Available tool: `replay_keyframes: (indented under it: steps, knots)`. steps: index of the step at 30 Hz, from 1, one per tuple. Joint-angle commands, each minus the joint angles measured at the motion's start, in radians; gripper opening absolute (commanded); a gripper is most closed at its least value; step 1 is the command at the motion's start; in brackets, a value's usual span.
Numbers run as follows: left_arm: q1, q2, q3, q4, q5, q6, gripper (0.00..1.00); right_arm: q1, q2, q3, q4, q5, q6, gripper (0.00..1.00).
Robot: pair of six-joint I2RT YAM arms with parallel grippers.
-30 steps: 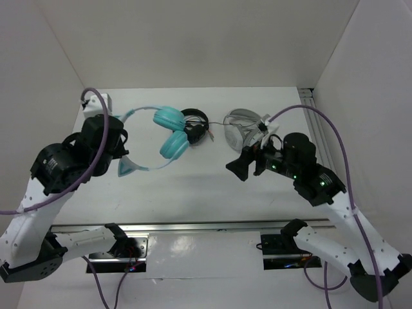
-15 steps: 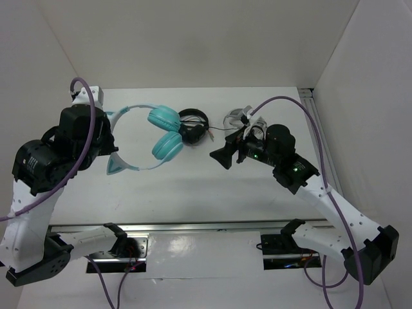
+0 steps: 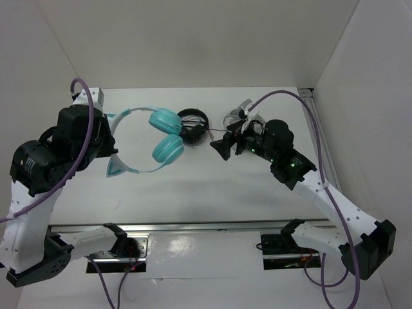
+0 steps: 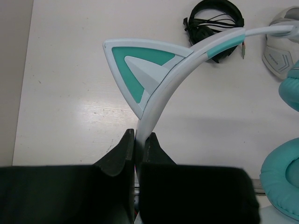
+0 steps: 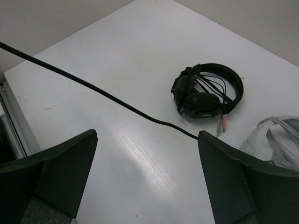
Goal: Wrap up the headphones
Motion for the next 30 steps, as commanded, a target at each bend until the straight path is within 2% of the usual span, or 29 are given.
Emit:
replay_keyframes:
  steps: [1,4,7,13,19,23,26,27,30]
  knots:
    - [0.005,-0.015,0.045,0.065,-0.003,-0.002,0.00,0.006,-0.008,0.070,0.041,0.017,-0.044,0.94]
    - [0.005,-0.006,0.045,0.056,-0.022,-0.011,0.00,0.006,-0.008,0.070,0.050,-0.007,-0.053,0.93]
    - [0.005,-0.006,0.045,0.056,0.027,-0.011,0.00,0.006,-0.008,0.052,0.076,0.051,-0.064,0.93]
    - [0.005,-0.006,0.065,0.067,0.076,-0.020,0.00,-0.043,0.127,0.096,0.090,0.042,-0.090,0.91]
    - [0.005,-0.006,0.075,0.087,0.129,-0.021,0.00,-0.171,0.211,0.106,0.169,-0.105,-0.032,0.74]
    - [0.005,-0.006,0.075,0.087,0.153,-0.021,0.00,-0.231,0.232,0.097,0.250,-0.149,0.027,0.72]
    - [0.005,-0.015,0.086,0.087,0.153,-0.021,0.00,-0.264,0.262,0.086,0.310,-0.191,0.074,0.62]
    - [0.005,-0.015,0.086,0.087,0.144,-0.021,0.00,-0.277,0.271,0.086,0.320,-0.213,0.074,0.45]
    - [0.005,-0.024,0.098,0.087,0.144,-0.021,0.00,-0.277,0.299,0.086,0.349,-0.213,0.117,0.14]
